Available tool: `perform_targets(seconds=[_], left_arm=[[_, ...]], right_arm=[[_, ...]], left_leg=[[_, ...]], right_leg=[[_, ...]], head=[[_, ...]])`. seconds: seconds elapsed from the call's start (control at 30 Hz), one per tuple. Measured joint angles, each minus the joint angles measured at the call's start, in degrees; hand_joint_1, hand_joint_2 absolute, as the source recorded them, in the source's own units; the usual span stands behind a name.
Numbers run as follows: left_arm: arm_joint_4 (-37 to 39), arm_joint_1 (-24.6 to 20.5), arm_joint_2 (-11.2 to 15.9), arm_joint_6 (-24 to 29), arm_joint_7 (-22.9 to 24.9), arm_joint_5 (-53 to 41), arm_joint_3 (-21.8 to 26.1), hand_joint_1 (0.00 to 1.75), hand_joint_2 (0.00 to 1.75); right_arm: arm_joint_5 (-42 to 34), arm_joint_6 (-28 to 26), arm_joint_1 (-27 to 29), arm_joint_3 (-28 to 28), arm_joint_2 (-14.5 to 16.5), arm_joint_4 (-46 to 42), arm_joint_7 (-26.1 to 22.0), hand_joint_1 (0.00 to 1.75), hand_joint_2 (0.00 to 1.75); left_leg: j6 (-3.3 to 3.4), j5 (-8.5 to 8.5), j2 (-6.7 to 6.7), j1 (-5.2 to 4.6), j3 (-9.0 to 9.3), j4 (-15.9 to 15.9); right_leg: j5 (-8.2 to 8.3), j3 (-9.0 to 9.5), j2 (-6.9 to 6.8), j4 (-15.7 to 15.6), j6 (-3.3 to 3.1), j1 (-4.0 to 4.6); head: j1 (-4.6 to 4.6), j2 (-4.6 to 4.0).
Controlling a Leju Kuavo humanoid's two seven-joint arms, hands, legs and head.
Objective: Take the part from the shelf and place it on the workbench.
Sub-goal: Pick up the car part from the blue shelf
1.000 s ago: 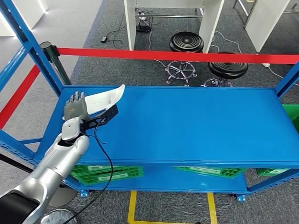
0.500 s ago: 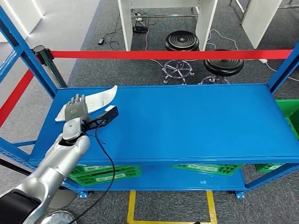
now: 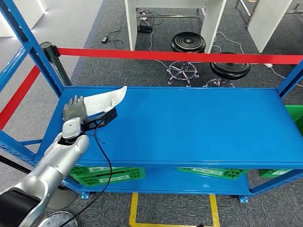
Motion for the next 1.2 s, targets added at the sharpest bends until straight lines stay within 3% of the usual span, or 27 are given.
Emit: perform_targets(seconds=[0.03,0.13,0.2,0.3,0.37,0.4,0.5,0.53,0.6,0.63,0.7,0.73,0.77,0.83,0.87,0.9,0.97,1.03,1.13,1.2], left_arm=[[0.11,-0.12,0.01,-0.06,0.05,-0.01,0.04,0.0,1.75],[0.49,-0.36,0.02,-0.44,0.24,-0.04,0.23,0.0,1.75],[0.71,-0.51,-0.03,-0.65,0.38,-0.05,0.28,0.0,1.75],[1.1,-0.75,-0.08,-1.0,0.51,-0.07,0.35,0.0,1.75],[1.5,-0.72,-0.13,-1.4,0.59,-0.08,0.38,0.0,1.75],[1.67,-0.73,-0.14,-1.58,0.62,-0.08,0.4,0.0,1.75],[2.02,-1.12,-0.17,-2.31,0.63,-0.11,0.73,0.0,1.75],[2.12,-1.31,-0.19,-2.74,0.63,-0.11,0.9,0.0,1.75],[2.43,-1.57,-0.22,-3.88,0.68,-0.13,1.19,0.0,1.75],[2.63,-1.61,-0.22,-4.5,0.73,-0.13,1.31,0.11,1.75],[3.01,-1.75,-0.21,-5.45,0.85,-0.14,1.57,0.88,1.75],[3.18,-1.85,-0.19,-5.76,0.87,-0.14,1.78,1.27,1.75],[3.34,-1.91,-0.17,-5.95,0.88,-0.13,2.02,1.54,1.75],[3.73,-1.88,-0.13,-6.17,0.9,-0.13,2.45,1.59,1.75],[3.92,-1.84,-0.13,-6.2,0.9,-0.13,2.57,1.64,1.75],[4.08,-1.81,-0.12,-6.21,0.9,-0.13,2.64,1.69,1.75],[4.31,-1.88,-0.12,-6.42,0.9,-0.13,2.69,1.75,1.75],[4.47,-2.11,-0.05,-6.92,0.9,-0.12,2.75,1.75,1.75],[4.69,-2.32,0.1,-7.5,0.9,-0.04,2.97,1.75,1.75],[4.77,-2.45,0.14,-7.58,0.9,-0.04,3.11,1.75,1.75]], right_arm=[[-0.01,0.13,-0.03,0.0,0.01,0.01,-0.09,0.0,1.75],[-0.01,0.39,0.08,-0.01,0.03,0.01,-0.24,0.0,1.75],[-0.01,0.44,0.07,-0.01,0.03,0.01,-0.33,0.0,1.75],[-0.03,0.5,0.05,0.0,0.03,0.01,-0.44,0.0,1.75],[-0.04,0.6,0.16,-0.01,0.03,0.01,-0.53,0.0,1.75],[-0.05,0.64,0.17,-0.01,0.03,0.01,-0.59,0.0,1.75],[-0.03,0.79,0.1,0.0,0.04,0.01,-0.75,0.0,1.75],[-0.02,0.85,0.08,0.0,0.04,0.01,-0.76,0.0,1.75],[-0.01,1.0,0.08,-0.01,0.04,0.01,-0.77,0.0,1.75],[-0.01,1.06,0.08,-0.02,0.03,0.01,-0.76,0.0,1.75],[-0.01,1.17,0.1,-0.02,0.03,-0.01,-0.78,0.0,1.75],[-0.01,1.21,0.1,-0.01,0.03,-0.01,-0.78,0.0,1.75],[-0.01,1.23,0.11,-0.01,0.03,-0.01,-0.79,0.0,1.75],[-0.01,1.26,0.12,-0.02,0.01,-0.01,-0.79,0.0,1.75],[-0.01,1.26,0.12,-0.02,-0.01,-0.01,-0.79,0.0,1.75],[-0.01,1.26,0.12,-0.02,-0.03,-0.01,-0.79,0.0,1.75],[0.01,1.26,0.1,-0.02,-0.07,-0.02,-0.79,0.0,1.75],[0.01,1.36,0.06,-0.01,-0.04,-0.02,-0.8,0.0,1.75],[0.0,1.46,0.15,-0.01,0.01,-0.01,-0.81,0.0,1.75],[-0.01,1.45,0.22,-0.02,0.01,-0.01,-0.84,0.0,1.75]], left_leg=[[-0.29,0.01,-0.05,-0.11,-0.1,0.11],[-1.03,0.14,-0.12,-0.14,-0.38,0.16],[-1.52,-1.34,-0.06,-0.05,-1.21,2.05],[-2.05,-6.42,-0.02,-0.02,-6.01,12.46],[-2.02,-7.18,-0.02,-0.03,-8.09,16.64],[-1.89,-5.99,-0.02,-0.04,-7.68,15.68],[-1.16,-0.68,0.01,-0.15,-2.35,4.86],[-0.97,0.03,0.02,-0.21,-1.03,2.09],[-0.71,-0.08,0.0,-0.37,-0.38,0.29],[-0.5,0.02,0.0,-0.29,-0.46,0.2],[0.05,0.26,0.04,-0.03,-0.37,-0.12],[0.31,0.36,0.06,0.12,-0.31,-0.25],[0.45,0.36,0.07,0.15,-0.3,-0.26],[0.59,0.35,0.07,0.15,-0.29,-0.25],[0.59,0.33,0.07,0.16,-0.27,-0.24],[0.56,0.3,0.05,0.18,-0.21,-0.23],[0.3,0.11,-0.01,0.28,-0.01,-0.15],[-0.24,-0.08,-0.15,0.06,-0.1,0.19],[-0.89,0.08,-0.27,-0.14,-0.41,0.33],[-1.34,-0.75,-0.21,-0.03,-0.77,1.2]], right_leg=[[0.4,1.02,0.06,-1.95,-0.21,0.01],[0.38,1.21,0.17,-2.65,-1.33,0.09],[0.5,1.2,0.18,-2.73,-2.07,-0.03],[0.5,1.17,0.18,-2.77,-2.67,-0.06],[0.47,1.17,0.17,-2.76,-2.71,-0.02],[0.47,1.21,0.17,-2.75,-2.71,-0.01],[0.43,1.29,0.19,-2.67,-2.5,0.12],[0.46,1.19,0.19,-2.64,-2.28,0.21],[0.6,0.97,0.16,-2.73,-1.68,0.3],[0.67,0.9,0.14,-2.86,-1.36,0.26],[-0.35,0.14,0.09,-1.54,-0.75,0.24],[-1.72,-0.94,0.05,0.76,-0.49,0.24],[-3.47,-2.51,0.02,4.17,-0.28,0.22],[-6.26,-5.87,0.0,11.38,0.0,0.19],[-6.35,-6.68,0.0,12.96,0.07,0.19],[-5.36,-6.42,-0.01,12.27,0.1,0.16],[-1.62,-3.13,-0.05,5.37,0.19,0.04],[0.36,0.29,0.03,-0.97,0.05,-0.08],[0.33,0.97,0.24,-2.34,-1.11,0.01],[0.4,0.95,0.25,-2.39,-1.87,-0.06]], head=[[-0.04,0.0],[-0.21,0.0],[-0.33,0.0],[-0.52,0.0],[-0.54,0.0],[-0.54,0.0],[-0.54,0.0],[-0.49,0.0],[-0.47,0.0],[-0.47,0.0],[-0.34,0.0],[-0.28,0.0],[-0.19,0.0],[-0.16,0.0],[-0.14,0.0],[-0.13,0.0],[-0.13,0.0],[-0.09,0.0],[-0.33,0.0],[-0.49,0.0]])
